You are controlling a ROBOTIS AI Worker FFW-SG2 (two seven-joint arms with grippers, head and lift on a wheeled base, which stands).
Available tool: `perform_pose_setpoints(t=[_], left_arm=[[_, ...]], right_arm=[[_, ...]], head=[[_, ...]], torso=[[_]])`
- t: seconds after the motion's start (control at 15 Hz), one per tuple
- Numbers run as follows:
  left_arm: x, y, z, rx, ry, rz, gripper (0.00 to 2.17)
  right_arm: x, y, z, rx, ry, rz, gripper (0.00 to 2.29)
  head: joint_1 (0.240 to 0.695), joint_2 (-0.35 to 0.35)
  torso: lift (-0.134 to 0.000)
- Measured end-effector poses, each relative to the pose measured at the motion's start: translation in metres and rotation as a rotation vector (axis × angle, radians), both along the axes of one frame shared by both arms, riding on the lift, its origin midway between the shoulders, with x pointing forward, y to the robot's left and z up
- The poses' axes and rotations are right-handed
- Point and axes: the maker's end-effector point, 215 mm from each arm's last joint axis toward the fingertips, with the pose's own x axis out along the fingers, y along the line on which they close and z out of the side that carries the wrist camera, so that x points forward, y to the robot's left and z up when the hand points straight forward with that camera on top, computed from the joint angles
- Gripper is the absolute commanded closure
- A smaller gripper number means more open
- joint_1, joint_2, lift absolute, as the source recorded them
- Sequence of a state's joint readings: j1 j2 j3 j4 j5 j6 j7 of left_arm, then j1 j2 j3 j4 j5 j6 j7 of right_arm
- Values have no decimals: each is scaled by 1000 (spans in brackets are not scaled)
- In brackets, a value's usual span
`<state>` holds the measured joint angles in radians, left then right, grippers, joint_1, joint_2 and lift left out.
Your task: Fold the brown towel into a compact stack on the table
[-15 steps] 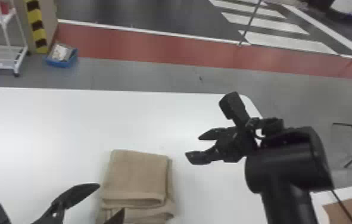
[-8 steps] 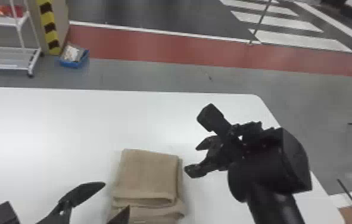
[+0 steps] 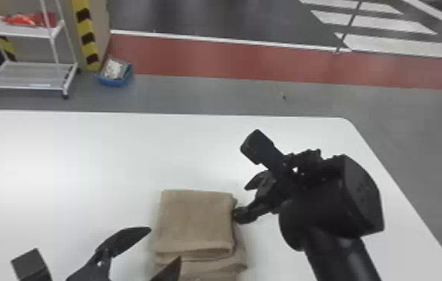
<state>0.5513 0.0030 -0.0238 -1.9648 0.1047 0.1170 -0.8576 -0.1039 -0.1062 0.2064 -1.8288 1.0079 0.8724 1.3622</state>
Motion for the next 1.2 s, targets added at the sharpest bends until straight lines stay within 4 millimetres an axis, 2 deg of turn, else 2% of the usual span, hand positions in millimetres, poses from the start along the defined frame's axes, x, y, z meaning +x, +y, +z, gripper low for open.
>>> perform_pose_setpoints(t=[0.2, 0.33, 0.53, 0.73, 0.8, 0.87, 1.0, 1.07, 1.2], left_arm=[[-1, 3, 0, -4, 0, 4, 137], [-2, 4, 0, -5, -1, 6, 137], [-1, 11, 0, -4, -2, 18, 137], [8, 25, 4, -9, -11, 47, 137], [14, 38, 7, -15, -13, 84, 124], [25, 58, 11, -21, -10, 158, 107], [48, 100, 17, -14, -5, 326, 100], [57, 120, 20, 1, -7, 412, 97], [66, 151, 31, 25, -41, 543, 97]], right_arm=[[10, 16, 10, 37, -8, -6, 309], [11, 19, 12, 46, -9, -8, 306], [11, -7, 23, 50, -44, -51, 306], [13, -50, 63, 202, -97, -199, 151], [8, -62, 73, 313, -97, -290, 151], [6, -79, 75, 408, -117, -421, 154], [0, -115, 63, 459, -203, -599, 154], [-2, -126, 63, 436, -310, -613, 154], [-10, -124, 76, 409, -533, -582, 157]], head=[[695, -132], [695, -122], [695, -145], [695, -178], [695, -185], [695, -177], [695, -168], [695, -162], [695, -115]], torso=[[-124], [-124], [-124], [-124], [-124], [-124], [-124], [-124], [-124]])
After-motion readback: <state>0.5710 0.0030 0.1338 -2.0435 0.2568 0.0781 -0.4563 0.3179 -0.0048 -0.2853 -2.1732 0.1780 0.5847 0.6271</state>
